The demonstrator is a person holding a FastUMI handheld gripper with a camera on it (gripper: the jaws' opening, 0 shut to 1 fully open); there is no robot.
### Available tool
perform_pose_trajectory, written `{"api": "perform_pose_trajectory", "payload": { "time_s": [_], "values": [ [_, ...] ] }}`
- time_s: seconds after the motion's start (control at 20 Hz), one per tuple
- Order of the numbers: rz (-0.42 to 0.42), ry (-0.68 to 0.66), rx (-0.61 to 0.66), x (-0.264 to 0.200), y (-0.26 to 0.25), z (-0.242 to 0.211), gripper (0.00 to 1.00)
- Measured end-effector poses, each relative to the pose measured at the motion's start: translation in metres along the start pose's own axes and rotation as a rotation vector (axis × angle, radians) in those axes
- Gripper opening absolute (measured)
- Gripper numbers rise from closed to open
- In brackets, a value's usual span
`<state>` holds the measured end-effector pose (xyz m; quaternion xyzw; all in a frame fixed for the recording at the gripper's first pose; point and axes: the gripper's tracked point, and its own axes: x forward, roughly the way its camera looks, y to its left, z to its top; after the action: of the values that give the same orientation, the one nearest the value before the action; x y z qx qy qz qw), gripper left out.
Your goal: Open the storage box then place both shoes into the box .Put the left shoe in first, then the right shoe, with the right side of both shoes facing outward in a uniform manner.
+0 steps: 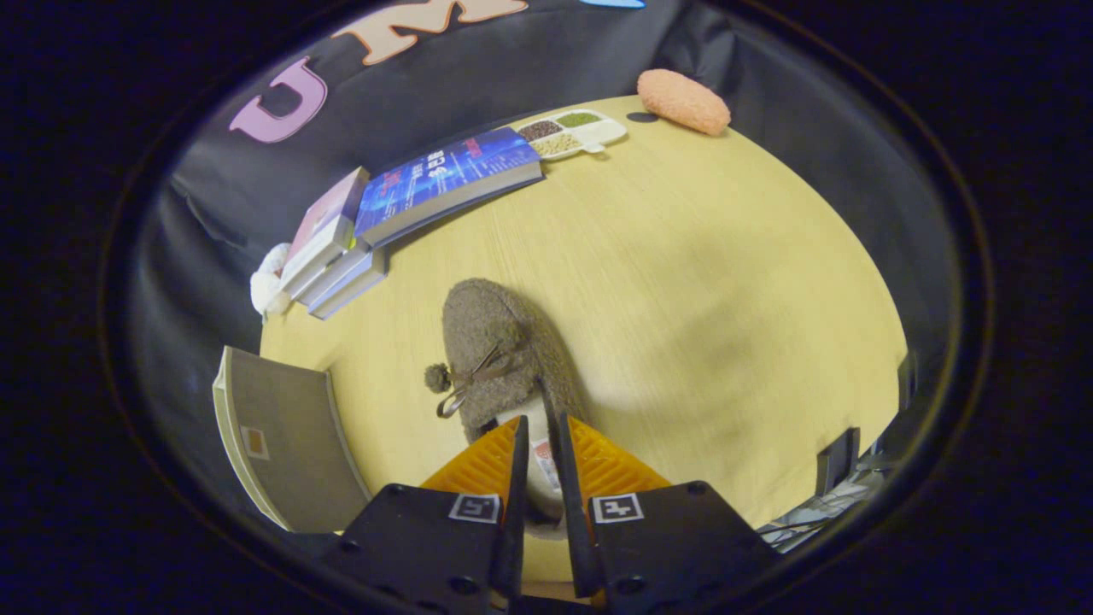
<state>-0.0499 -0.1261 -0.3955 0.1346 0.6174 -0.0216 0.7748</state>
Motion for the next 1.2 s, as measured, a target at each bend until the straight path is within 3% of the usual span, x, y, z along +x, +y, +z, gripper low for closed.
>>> {"api": "perform_pose_trajectory", "payload": {
  "time_s": [0.3,0.8,1.05,1.1,1.2],
  "values": [
    [-0.039,0.026,-0.033,0.018,-0.015,0.005,0.26],
    [-0.017,0.094,-0.055,0.055,-0.015,-0.003,0.3],
    [0.045,0.11,0.042,0.055,-0.015,0.003,0.23],
    [0.052,0.114,0.069,0.053,-0.014,0.0,0.07],
    [0.067,0.118,0.109,0.052,-0.011,-0.003,0.04]
  ]
}}
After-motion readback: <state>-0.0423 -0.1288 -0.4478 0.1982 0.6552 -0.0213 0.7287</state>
